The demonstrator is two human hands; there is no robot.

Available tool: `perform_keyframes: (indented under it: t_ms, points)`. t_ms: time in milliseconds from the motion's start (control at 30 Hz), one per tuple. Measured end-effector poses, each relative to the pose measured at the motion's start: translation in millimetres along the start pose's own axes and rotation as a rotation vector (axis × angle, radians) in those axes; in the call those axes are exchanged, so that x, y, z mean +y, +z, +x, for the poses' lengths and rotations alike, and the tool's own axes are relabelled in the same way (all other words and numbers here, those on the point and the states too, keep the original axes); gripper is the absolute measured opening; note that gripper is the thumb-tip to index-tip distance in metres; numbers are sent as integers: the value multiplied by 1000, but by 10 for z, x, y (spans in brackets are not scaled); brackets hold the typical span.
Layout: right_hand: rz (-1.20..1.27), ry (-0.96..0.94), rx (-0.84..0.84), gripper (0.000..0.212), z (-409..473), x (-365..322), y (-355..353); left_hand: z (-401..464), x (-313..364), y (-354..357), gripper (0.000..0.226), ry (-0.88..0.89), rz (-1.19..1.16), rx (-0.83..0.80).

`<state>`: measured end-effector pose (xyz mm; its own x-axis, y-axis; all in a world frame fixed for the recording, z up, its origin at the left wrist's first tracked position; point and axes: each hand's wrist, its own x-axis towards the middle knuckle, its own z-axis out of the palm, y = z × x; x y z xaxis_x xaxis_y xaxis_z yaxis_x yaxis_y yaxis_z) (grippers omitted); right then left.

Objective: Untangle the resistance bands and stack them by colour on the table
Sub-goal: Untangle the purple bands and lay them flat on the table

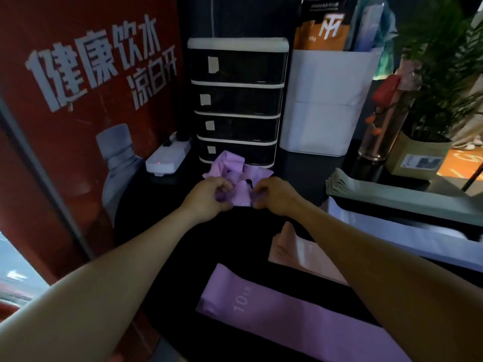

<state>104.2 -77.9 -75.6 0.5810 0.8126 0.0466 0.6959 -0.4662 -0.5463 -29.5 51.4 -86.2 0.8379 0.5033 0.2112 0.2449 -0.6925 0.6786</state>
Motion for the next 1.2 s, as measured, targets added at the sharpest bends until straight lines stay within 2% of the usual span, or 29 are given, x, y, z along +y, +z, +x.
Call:
perform_keyframes:
  t_ms: [133, 233, 300, 333, 433, 567, 667, 800, 967, 1100, 1200]
  points:
    - [-58, -74, 42, 15, 25, 52, 30, -1, -60, 11, 33, -45, -39, -8]
    - [-52, -93, 97, 15, -9, 26, -24, -28, -52, 17, 32, -23, -4, -20]
    - [-2, -97, 148, 12, -52, -57, -121, -40, -20, -11, 16, 0, 33, 24]
    - [18, -107, 176, 13, -74, -111, -186, -43, 17, -46, 14, 11, 44, 55]
    - [70, -164, 216, 14, -144, -287, -427, -23, 162, -194, 26, 48, 29, 130]
    - [232, -215, 227, 14, -277, -516, -778, 22, 473, -509, 8, 125, -111, 194]
    - [332, -250, 215, 13, -377, -657, -992, 40, 723, -771, 7, 151, -217, 264]
    - [524, -237, 203, 26, -494, -848, -1216, 19, 995, -1019, 12, 124, -358, 229]
    - [514, -216, 244, 28, -584, -1004, -1431, -54, 1236, -1204, 14, 177, -360, 284]
    - [535, -289, 135, 8, -744, -1060, -1529, -63, 1389, -1324, 14, 198, -365, 335]
    - [465, -331, -19, 14, -835, -1069, -1595, -89, 1449, -1404, 14, 198, -346, 359]
